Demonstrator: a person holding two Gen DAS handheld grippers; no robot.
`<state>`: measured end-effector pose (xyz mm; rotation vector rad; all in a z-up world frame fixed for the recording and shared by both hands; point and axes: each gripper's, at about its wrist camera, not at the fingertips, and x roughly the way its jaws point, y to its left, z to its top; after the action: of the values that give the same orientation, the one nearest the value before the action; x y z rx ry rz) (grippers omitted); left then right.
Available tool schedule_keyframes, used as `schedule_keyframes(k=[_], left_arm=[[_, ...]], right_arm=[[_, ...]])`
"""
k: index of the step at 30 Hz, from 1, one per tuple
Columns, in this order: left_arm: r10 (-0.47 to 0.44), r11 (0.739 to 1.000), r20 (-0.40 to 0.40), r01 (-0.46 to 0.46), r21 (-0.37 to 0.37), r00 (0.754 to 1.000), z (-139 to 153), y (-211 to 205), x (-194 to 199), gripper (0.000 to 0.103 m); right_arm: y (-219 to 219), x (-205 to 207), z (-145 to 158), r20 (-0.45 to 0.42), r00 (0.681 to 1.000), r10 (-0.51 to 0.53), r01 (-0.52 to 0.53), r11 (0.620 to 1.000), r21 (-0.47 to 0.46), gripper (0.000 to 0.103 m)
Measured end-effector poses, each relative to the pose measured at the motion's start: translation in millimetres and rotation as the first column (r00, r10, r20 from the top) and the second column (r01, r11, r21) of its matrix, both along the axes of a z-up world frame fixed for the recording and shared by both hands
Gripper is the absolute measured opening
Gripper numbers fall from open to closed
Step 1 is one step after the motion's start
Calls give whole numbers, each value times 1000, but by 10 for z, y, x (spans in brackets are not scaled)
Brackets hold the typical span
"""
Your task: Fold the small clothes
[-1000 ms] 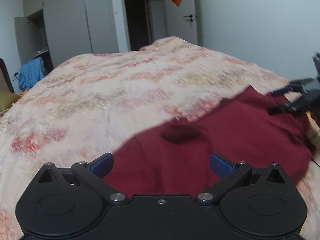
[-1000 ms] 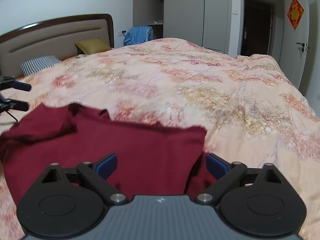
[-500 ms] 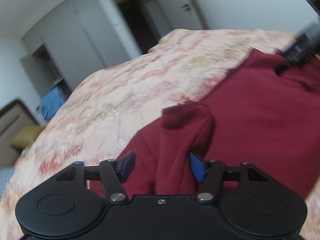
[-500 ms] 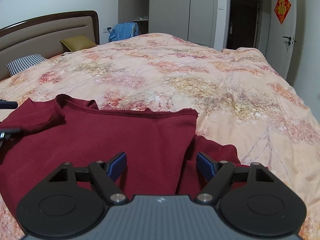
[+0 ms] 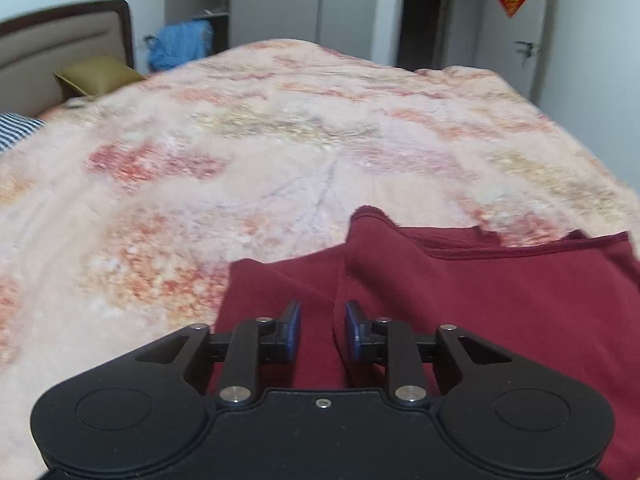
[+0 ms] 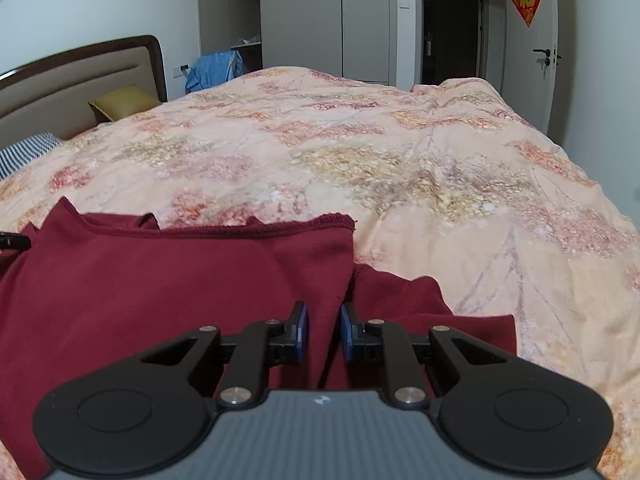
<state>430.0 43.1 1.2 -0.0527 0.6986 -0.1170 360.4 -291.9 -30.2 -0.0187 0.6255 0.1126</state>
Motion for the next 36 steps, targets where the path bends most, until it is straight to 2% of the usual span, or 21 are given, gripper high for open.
schedule_keyframes(k=[1,2,3,4,5,6,8,9,11,14,16,18,20,24,27,28,29,30,31,34,36], left_arm=[[-8,1000,10,8,-23,1000,22,33,-32,35],[-28,999,20,29,-43,999,52,59,-65,46],[-45,997,37,47,-54,998,82,71,-100,52],[-59,997,57,62,-56,997,116,74,-166,65],[-73,996,74,77,-55,995,150,71,-230,76],[-91,994,92,97,-56,992,182,69,-305,81],[-133,988,123,141,-58,983,239,56,-453,92],[-151,986,134,159,-54,979,263,47,-529,94],[-175,982,154,183,-40,973,297,19,-696,101],[-220,975,164,224,-8,962,308,-21,-939,102],[-244,970,156,244,14,957,273,-43,-1076,102],[-255,967,141,253,27,957,205,-41,-1193,97],[-246,969,114,246,18,962,119,-30,-1268,86],[-240,969,71,244,-49,968,-38,61,-1347,70],[-248,966,57,251,-67,967,-115,85,-1367,50],[-248,965,51,252,-74,967,-132,85,-1358,40],[-245,966,46,248,-74,968,-137,85,-1353,30],[-238,968,41,240,-68,970,-136,81,-1347,23],[-225,972,33,227,-61,974,-123,85,-1328,9],[-185,977,48,189,-96,982,-23,168,-1323,7],[-156,982,68,162,-94,985,86,214,-1355,7]], right_arm=[[2,-23,6,3,1000,1,-1,1000,5,25],[-10,-55,22,5,1000,3,-3,1000,16,31],[-21,-97,42,10,1000,9,-9,1000,28,41],[-25,-153,71,19,1000,18,-19,999,37,48],[-25,-219,101,32,999,28,-30,999,44,62],[-29,-299,129,48,998,36,-38,998,51,73],[-23,-464,166,66,997,51,-56,996,64,81],[-23,-551,190,67,996,61,-66,995,75,87],[-4,-733,200,64,995,72,-77,993,92,93],[23,-1027,180,56,996,70,-76,991,106,99],[46,-1203,129,44,996,73,-78,990,121,99],[72,-1333,57,27,997,77,-80,988,129,93],[81,-1415,-16,4,998,66,-66,987,147,85],[61,-1516,-115,-21,999,28,-23,980,200,56],[30,-1576,-154,-19,1000,-4,9,973,232,51],[21,-1586,-170,-20,1000,-14,18,970,244,48],[12,-1598,-184,-23,999,-22,27,967,254,40],[6,-1601,-195,-31,999,-33,40,966,256,20],[10,-1590,-197,-45,997,-56,65,967,244,10],[-6,-1610,-123,-34,995,-91,96,967,236,6],[-18,-1655,-24,-3,995,-102,100,969,227,5]])
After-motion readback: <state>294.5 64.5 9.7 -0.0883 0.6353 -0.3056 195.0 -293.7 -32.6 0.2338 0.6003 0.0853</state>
